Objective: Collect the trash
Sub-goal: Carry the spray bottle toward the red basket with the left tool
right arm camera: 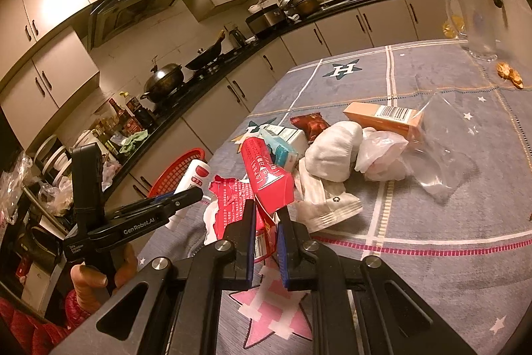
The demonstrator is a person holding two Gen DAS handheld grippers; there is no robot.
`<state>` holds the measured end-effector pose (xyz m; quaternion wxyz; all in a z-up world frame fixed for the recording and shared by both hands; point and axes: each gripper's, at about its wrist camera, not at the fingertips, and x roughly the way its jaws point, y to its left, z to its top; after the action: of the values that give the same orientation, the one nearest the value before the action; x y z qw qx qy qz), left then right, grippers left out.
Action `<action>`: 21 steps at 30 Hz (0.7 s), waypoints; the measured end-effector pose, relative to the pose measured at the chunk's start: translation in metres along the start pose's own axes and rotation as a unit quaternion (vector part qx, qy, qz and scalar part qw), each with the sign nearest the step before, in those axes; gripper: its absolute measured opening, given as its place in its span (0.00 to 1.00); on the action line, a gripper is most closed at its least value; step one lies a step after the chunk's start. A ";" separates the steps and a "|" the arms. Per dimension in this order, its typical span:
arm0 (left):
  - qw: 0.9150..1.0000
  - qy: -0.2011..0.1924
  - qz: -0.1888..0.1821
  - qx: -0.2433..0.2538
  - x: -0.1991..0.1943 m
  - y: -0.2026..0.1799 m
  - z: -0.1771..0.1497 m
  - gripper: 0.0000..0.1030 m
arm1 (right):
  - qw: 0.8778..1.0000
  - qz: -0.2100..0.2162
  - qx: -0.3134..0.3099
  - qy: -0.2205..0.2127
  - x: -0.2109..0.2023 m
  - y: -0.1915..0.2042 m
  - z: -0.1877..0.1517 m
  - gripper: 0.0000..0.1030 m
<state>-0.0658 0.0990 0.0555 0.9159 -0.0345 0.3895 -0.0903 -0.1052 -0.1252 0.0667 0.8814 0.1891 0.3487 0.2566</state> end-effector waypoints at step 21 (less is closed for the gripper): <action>1.000 -0.015 0.012 -0.019 -0.010 0.029 0.005 0.28 | 1.000 0.014 -0.020 0.011 0.018 0.019 0.013 0.12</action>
<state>-0.0647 0.1289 0.0620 0.9219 -0.0491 0.3776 -0.0716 -0.0905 -0.1013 0.0759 0.8773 0.1733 0.3509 0.2779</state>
